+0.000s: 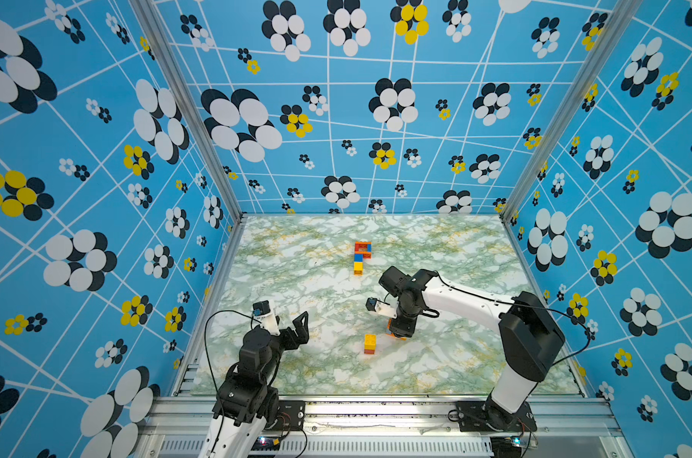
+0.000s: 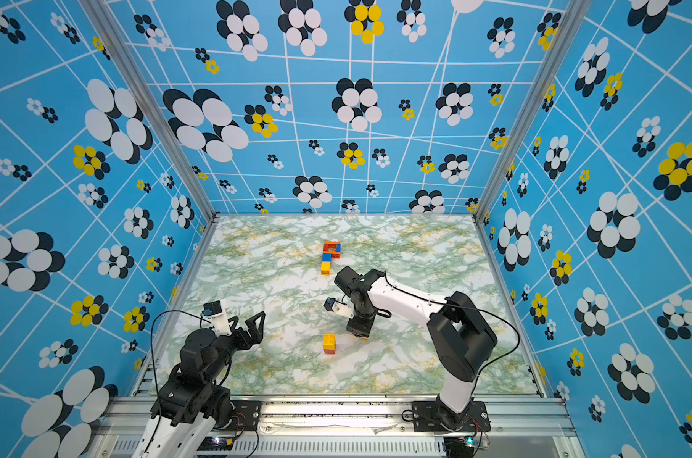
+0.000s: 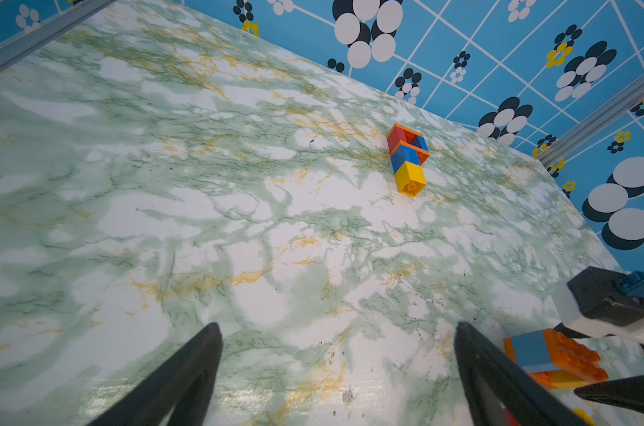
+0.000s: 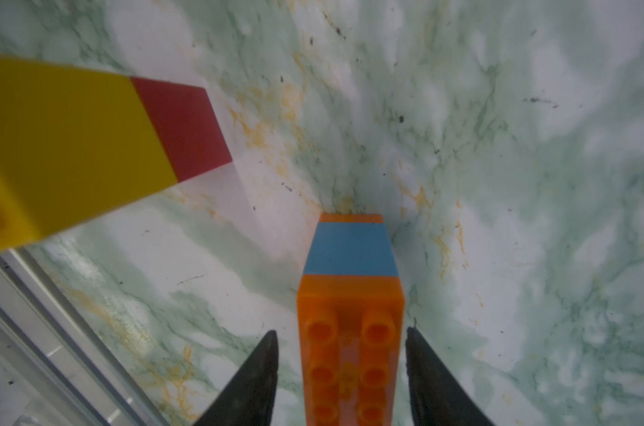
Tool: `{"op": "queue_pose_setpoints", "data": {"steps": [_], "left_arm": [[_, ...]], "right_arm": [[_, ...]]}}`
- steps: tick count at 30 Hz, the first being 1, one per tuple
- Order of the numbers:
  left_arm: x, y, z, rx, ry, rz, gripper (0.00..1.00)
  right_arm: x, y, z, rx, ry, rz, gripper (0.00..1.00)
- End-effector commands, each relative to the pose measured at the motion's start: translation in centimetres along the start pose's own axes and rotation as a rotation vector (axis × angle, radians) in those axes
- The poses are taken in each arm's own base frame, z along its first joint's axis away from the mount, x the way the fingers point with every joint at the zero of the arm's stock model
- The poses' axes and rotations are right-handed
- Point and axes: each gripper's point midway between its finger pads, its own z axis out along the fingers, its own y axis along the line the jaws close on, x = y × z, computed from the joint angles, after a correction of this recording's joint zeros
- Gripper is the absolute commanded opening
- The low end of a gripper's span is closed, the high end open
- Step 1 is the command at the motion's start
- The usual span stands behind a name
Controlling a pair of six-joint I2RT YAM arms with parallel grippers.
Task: Assemble the letter p with lego
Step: Pick up the lego brick from the center of the board.
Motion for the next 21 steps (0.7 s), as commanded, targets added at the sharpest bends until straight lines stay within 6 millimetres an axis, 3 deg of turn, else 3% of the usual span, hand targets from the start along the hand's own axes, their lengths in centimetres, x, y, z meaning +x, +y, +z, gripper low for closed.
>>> {"op": "queue_pose_setpoints", "data": {"steps": [1, 11, 13, 21], "left_arm": [[-0.3, -0.1, 0.1, 0.012, -0.019, 0.011, 0.99], [-0.2, -0.2, 0.3, 0.016, -0.012, 0.012, 0.99], [-0.2, -0.3, 0.4, 0.019, -0.006, 0.013, 0.99], [0.2, -1.2, 1.0, 0.060, 0.038, 0.022, 0.99]], "right_arm": [[0.3, 0.0, 0.1, -0.005, 0.009, 0.000, 0.53], [0.1, -0.2, 0.2, -0.001, 0.008, -0.001, 0.35], [-0.2, -0.4, -0.3, 0.011, -0.006, -0.002, 0.29], [-1.3, 0.2, -3.6, 0.001, -0.088, -0.016, 0.25]]}}
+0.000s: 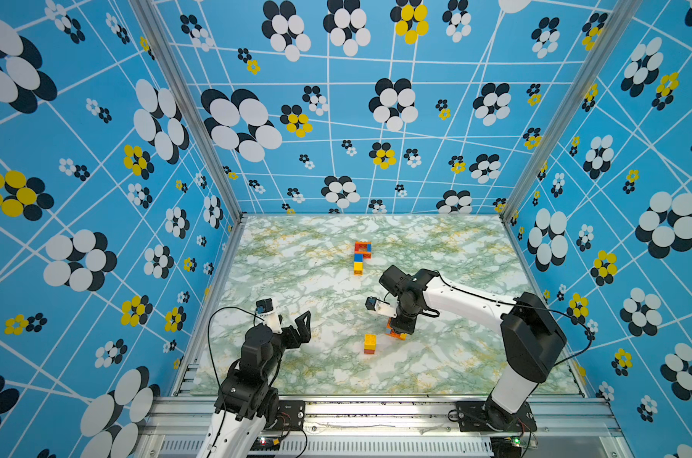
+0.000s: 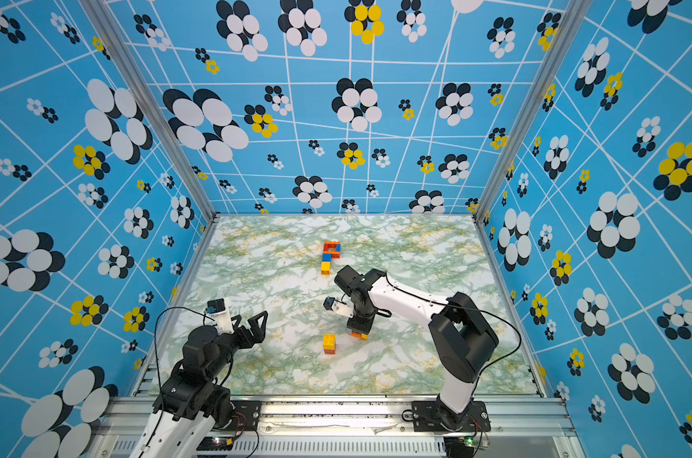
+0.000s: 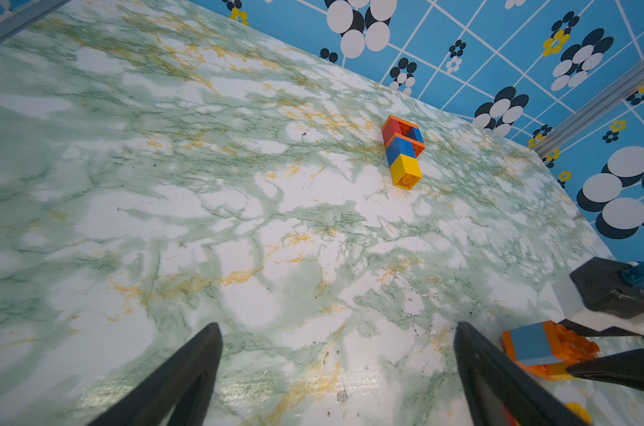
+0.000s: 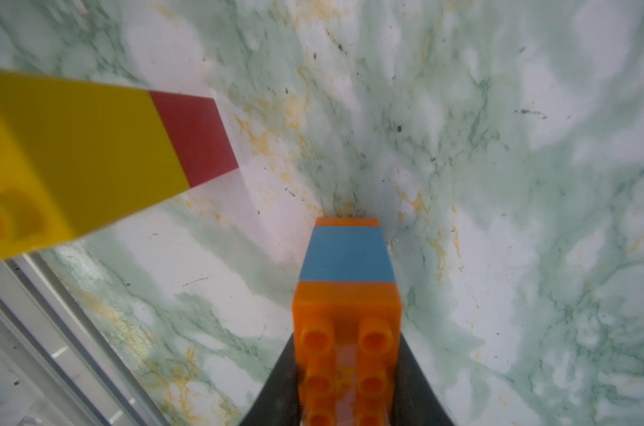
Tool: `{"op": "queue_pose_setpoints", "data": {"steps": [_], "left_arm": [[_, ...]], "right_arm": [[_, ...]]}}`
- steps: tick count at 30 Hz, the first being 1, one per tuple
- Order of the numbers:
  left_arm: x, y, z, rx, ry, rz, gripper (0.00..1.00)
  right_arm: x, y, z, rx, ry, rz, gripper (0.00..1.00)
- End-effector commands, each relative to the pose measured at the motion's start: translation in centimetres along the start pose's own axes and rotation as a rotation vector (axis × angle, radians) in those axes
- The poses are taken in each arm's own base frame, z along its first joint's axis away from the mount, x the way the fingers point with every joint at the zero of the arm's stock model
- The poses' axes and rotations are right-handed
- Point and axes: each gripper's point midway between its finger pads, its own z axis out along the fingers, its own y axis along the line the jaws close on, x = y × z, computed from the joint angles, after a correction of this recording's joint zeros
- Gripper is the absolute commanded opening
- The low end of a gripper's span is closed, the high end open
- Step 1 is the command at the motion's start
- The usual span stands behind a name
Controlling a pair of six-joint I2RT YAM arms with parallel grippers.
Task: Assemble the letter p with lego
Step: Pick up the lego brick from the center of the board, then assemble the lego brick with the lego brick.
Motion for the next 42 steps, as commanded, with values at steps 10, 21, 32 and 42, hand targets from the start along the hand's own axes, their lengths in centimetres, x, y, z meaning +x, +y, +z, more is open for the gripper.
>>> {"op": "queue_pose_setpoints", "data": {"steps": [10, 21, 32, 42], "left_arm": [[0.2, -1.1, 1.0, 0.049, 0.051, 0.024, 0.99], [0.1, -1.2, 0.7, 0.060, 0.032, 0.023, 0.99], [0.1, -1.2, 0.7, 0.065, 0.030, 0.023, 0.99], [0.2, -1.2, 0.8, 0.066, 0.030, 0.022, 0.99]], "right_arm": [[-1.9, 2.5, -7.0, 0.006, -0.051, -0.107, 0.25], [-3.1, 4.9, -8.8, -0.013, -0.024, -0.192, 0.24], [-5.2, 6.2, -8.4, -0.045, -0.013, -0.221, 0.24], [-5.9, 6.6, -7.8, -0.055, -0.003, -0.236, 0.24]]}}
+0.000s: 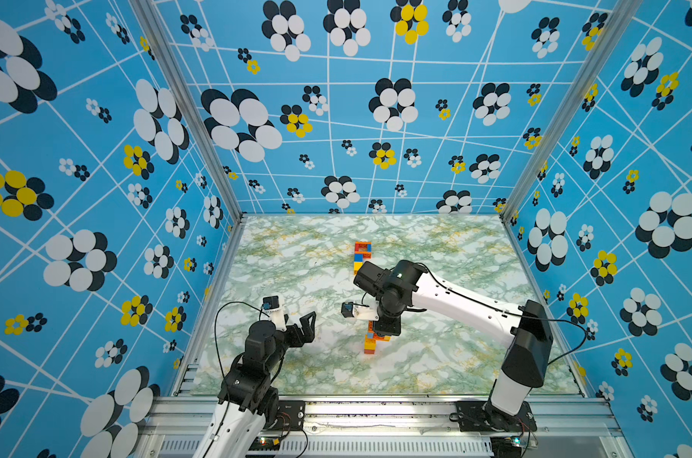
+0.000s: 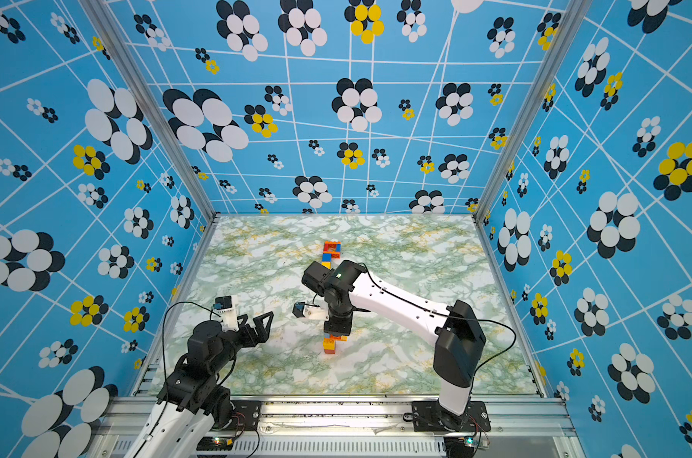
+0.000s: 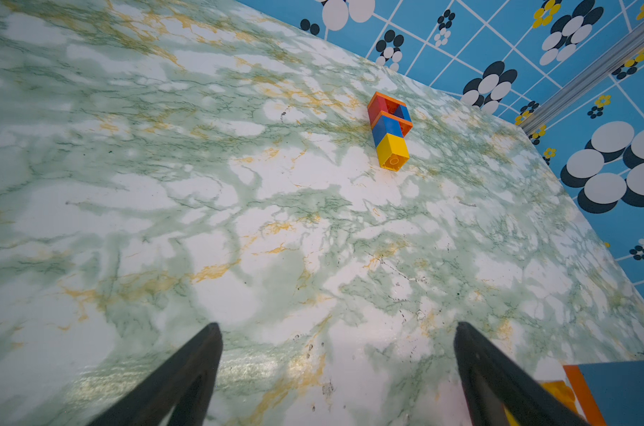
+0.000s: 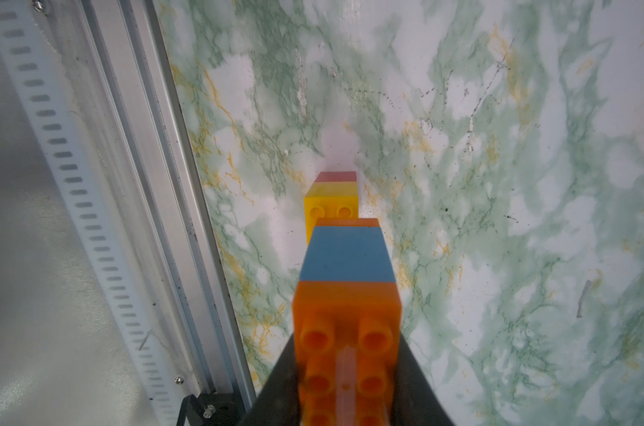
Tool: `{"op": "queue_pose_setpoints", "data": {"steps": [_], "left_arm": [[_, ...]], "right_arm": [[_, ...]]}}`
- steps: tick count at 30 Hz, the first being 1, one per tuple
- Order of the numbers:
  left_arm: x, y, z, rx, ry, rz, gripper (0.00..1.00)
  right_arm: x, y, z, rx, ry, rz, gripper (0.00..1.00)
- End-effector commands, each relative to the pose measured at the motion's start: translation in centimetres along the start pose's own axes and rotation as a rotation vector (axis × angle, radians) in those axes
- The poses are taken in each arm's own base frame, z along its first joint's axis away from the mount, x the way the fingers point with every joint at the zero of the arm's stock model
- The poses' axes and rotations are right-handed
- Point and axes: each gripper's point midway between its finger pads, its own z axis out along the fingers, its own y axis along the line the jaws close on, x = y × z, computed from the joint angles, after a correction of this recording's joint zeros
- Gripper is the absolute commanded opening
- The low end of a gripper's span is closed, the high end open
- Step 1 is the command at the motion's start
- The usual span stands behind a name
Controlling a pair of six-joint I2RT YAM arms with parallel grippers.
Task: Assemble the letter p with lego
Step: Assemble the lego brick with the lego brick.
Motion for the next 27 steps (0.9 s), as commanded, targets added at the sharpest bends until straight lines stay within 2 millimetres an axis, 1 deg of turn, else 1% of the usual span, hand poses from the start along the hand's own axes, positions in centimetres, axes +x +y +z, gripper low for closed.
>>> {"op": "queue_pose_setpoints", "data": {"steps": [1, 16, 27], "left_arm": [[-0.7, -0.4, -0.1, 0.021, -0.028, 0.018, 0.99], [-0.7, -0.4, -0.1, 0.023, -0.029, 0.018, 0.99], [-0.7, -0.4, -0.1, 0.022, -0.030, 0.019, 0.99]], "right_arm": [[-0.3, 0.5, -0.2, -0.024, 0.008, -0.007, 0.24], [-0.4, 1.0, 0.8, -0.039, 0.039, -0.001, 0.25], [0.3, 1.1, 1.3, -0.037, 0.080, 0.003, 0.25]]}}
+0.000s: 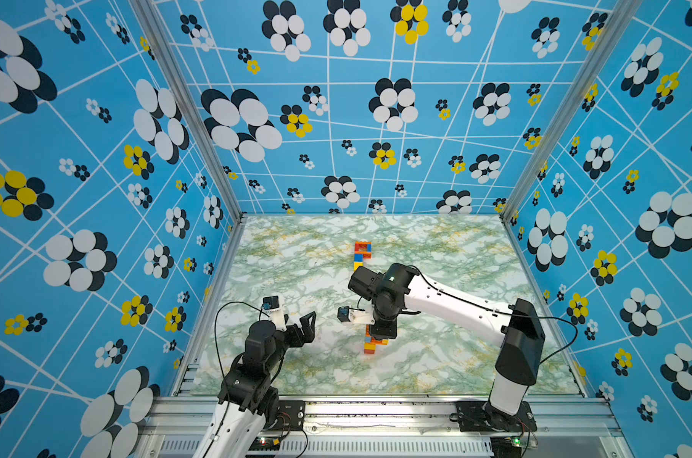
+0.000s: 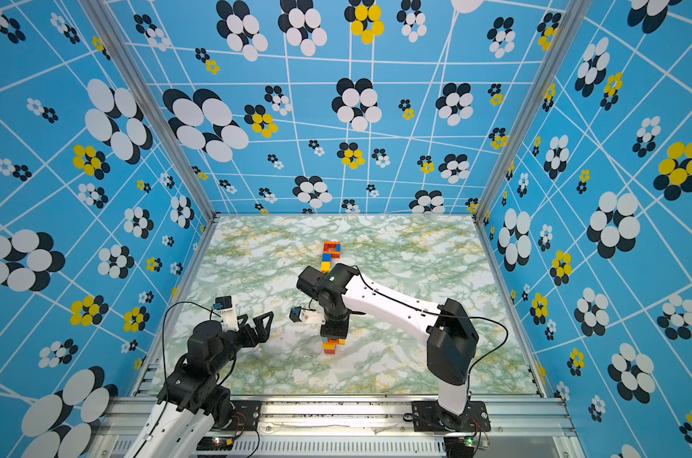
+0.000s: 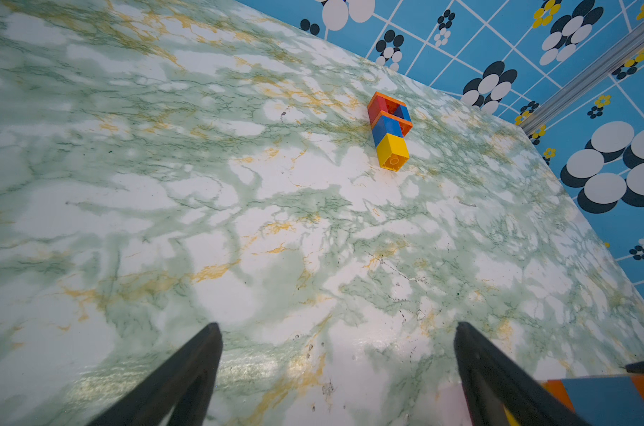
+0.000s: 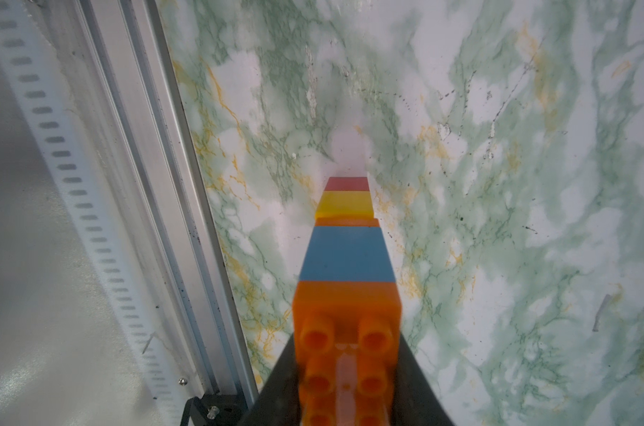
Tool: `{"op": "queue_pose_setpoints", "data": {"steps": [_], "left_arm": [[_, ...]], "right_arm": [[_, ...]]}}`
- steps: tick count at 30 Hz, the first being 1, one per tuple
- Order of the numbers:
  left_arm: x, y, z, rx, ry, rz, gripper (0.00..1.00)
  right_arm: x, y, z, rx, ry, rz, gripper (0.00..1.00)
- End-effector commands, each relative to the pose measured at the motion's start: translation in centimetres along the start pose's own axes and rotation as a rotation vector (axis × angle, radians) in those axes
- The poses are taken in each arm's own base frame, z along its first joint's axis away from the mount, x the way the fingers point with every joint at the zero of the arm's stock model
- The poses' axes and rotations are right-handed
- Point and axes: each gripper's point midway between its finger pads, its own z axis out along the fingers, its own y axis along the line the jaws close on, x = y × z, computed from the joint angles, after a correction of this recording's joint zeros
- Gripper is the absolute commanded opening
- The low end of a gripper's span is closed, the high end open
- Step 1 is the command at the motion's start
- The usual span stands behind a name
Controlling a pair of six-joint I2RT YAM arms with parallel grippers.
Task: Assemble the letter p with lego
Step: Assemble the lego brick with the lego brick.
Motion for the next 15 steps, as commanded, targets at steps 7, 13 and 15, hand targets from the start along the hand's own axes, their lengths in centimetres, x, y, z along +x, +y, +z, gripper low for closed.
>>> {"op": "queue_pose_setpoints", "data": {"steps": [7, 13, 15], "left_arm": [[-0.7, -0.4, -0.1, 0.020, -0.030, 0.017, 0.99], [-0.7, -0.4, -0.1, 0.021, -0.030, 0.018, 0.99], [-0.7, -0.4, -0.1, 0.020, -0.030, 0.018, 0.99]], "right_arm": [[0.9, 0.7, 0.6, -0.026, 0.076, 0.011, 0.25], [1.3, 0.7, 1.1, -0.022, 0.105, 0.019, 0.25], [1.5, 0.6, 1.4, -0.021, 0.125, 0.024, 0.25]]}}
